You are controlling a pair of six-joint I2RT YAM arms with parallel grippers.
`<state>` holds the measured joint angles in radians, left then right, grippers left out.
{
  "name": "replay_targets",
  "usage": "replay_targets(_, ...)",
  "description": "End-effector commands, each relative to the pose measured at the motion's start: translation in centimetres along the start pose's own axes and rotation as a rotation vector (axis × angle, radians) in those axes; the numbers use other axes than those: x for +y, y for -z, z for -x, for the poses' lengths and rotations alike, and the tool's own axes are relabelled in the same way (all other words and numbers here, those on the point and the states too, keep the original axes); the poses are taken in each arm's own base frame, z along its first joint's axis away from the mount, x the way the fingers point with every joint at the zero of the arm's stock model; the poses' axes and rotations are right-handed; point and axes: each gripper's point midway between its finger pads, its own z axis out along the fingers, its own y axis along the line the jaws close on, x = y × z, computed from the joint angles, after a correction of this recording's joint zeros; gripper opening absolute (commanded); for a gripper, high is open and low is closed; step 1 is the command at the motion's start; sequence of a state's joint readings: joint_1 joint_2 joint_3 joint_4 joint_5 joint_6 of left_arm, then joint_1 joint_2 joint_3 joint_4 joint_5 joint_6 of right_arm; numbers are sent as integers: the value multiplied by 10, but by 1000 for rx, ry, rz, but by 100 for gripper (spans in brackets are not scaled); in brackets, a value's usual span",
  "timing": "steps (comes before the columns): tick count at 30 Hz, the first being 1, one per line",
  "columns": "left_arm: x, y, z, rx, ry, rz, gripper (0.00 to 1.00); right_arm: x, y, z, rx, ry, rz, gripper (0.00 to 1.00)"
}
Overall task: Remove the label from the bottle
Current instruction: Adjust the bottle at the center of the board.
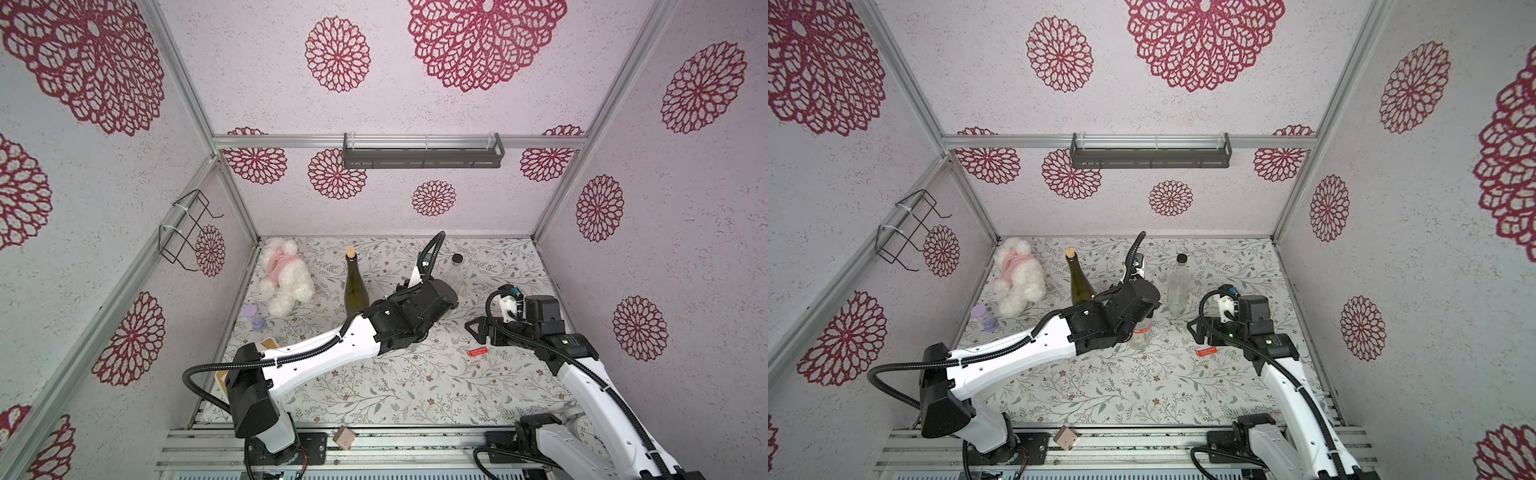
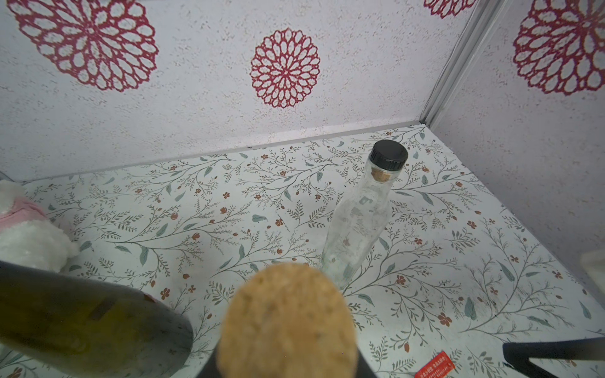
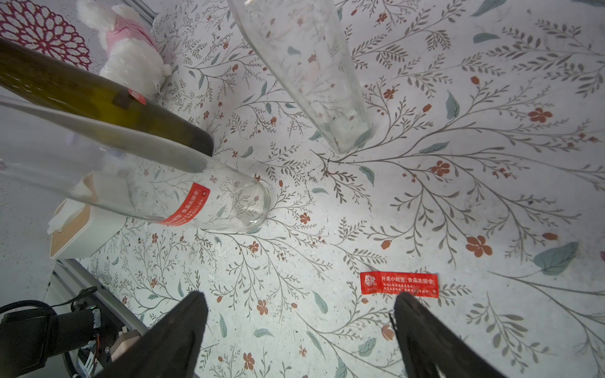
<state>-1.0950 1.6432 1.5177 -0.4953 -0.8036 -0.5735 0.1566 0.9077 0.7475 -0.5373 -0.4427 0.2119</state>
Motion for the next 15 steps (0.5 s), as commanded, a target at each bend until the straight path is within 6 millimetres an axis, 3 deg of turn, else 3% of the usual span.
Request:
replay_targets(1,-4,6,24,-92,132,10,27,3,6,3,-23,20,9,92)
replay_targets(4,-4,5,20,-88,136,16,30,3,6,0,-19,17,8,92)
replay_targets(9,-5,5,17,-86,137,17,44,2,6,0,-20,17,6,92)
replay_targets(15,-6,9,18,-85,129,4,69,2,5,1,-22,3,7,93)
